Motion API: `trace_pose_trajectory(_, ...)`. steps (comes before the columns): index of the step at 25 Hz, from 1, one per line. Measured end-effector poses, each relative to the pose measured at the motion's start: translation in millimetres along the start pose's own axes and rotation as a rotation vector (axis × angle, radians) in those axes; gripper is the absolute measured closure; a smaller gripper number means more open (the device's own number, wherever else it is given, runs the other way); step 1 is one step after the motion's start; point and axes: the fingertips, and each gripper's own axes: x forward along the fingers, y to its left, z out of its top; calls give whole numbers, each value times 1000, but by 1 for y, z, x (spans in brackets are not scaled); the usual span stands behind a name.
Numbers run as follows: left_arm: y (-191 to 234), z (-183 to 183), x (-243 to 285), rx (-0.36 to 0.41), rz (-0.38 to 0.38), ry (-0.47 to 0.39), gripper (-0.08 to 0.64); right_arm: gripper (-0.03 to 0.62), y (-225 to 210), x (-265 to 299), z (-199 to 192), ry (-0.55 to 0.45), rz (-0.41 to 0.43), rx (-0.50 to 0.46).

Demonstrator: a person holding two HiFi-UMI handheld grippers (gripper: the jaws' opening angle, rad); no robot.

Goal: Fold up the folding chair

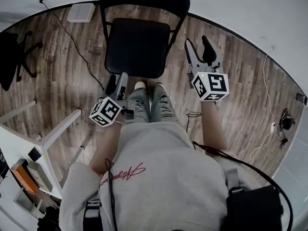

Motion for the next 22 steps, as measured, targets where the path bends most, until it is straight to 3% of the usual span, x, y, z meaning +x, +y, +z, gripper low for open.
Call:
trace_pose_trajectory(4, 103, -88, 13, -181, 273, 89, 233, 364, -46, 64, -75, 116, 15, 56)
trace_pose_trajectory(8, 164, -151, 34, -359, 385, 53, 233, 364, -86, 123, -148, 208, -1, 76)
trace_pose_trajectory(10, 184, -169, 56, -404, 365, 44, 233, 364, -101, 147, -177, 240, -9, 61)
trace_pose_trajectory(14, 203, -194, 104, -463, 249, 63, 208, 364, -112, 183, -214, 275, 19, 20)
trace_pose_trajectory(18, 231, -217, 119, -544, 282, 83, 196, 364, -110, 201, -231, 294, 50, -27)
trace_pose_trajectory(22, 233, -217, 130, -587, 63, 99, 196, 365, -107, 224, -230, 266, 74, -15)
